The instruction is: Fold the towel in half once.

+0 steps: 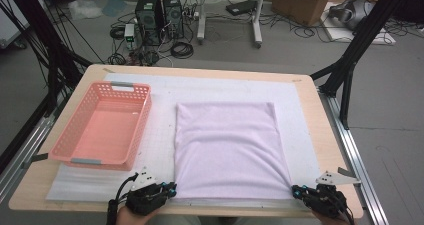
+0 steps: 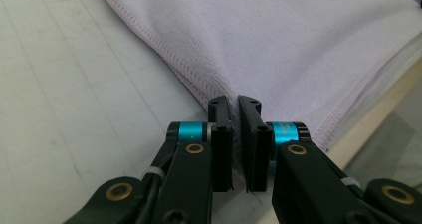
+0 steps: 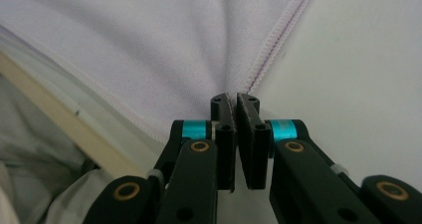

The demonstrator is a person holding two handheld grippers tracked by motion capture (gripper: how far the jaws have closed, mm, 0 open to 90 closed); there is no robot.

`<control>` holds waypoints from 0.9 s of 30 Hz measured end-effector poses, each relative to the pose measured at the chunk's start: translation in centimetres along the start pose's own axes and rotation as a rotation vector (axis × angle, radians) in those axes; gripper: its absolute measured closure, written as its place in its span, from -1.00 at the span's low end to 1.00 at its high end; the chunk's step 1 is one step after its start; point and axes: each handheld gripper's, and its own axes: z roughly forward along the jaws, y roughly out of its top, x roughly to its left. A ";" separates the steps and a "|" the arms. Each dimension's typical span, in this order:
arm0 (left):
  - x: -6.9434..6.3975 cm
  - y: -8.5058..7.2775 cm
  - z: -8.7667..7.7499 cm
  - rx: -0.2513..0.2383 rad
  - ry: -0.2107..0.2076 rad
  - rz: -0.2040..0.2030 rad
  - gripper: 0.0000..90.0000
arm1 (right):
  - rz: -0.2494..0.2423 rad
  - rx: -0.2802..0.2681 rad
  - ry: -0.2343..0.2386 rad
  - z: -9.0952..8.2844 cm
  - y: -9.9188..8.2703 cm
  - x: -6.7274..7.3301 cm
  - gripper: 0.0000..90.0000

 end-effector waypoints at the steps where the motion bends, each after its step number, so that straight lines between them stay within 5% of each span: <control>1: 0.1 0.1 0.0 -0.015 -0.006 0.005 0.78 | -0.001 0.001 0.007 -0.1 -0.1 0.1 0.89; 3: 0.7 0.9 0.4 -0.041 -0.008 -0.008 0.42 | -0.011 -0.020 0.000 -0.2 0.1 0.1 0.68; 6: 1.7 2.4 0.8 -0.083 -0.001 -0.006 0.17 | -0.033 -0.085 -0.015 -0.2 1.1 -0.2 0.46; 16: 6.3 8.6 5.0 -0.135 0.036 -0.071 0.03 | -0.044 -0.183 -0.051 2.0 4.7 -2.3 0.29; 25: 8.7 11.0 8.2 -0.159 0.102 -0.067 -0.02 | -0.044 -0.221 -0.053 4.9 7.5 -3.9 0.14; 27: 9.1 11.6 8.7 -0.132 0.122 -0.076 -0.04 | -0.038 -0.223 -0.045 5.6 7.9 -4.3 0.09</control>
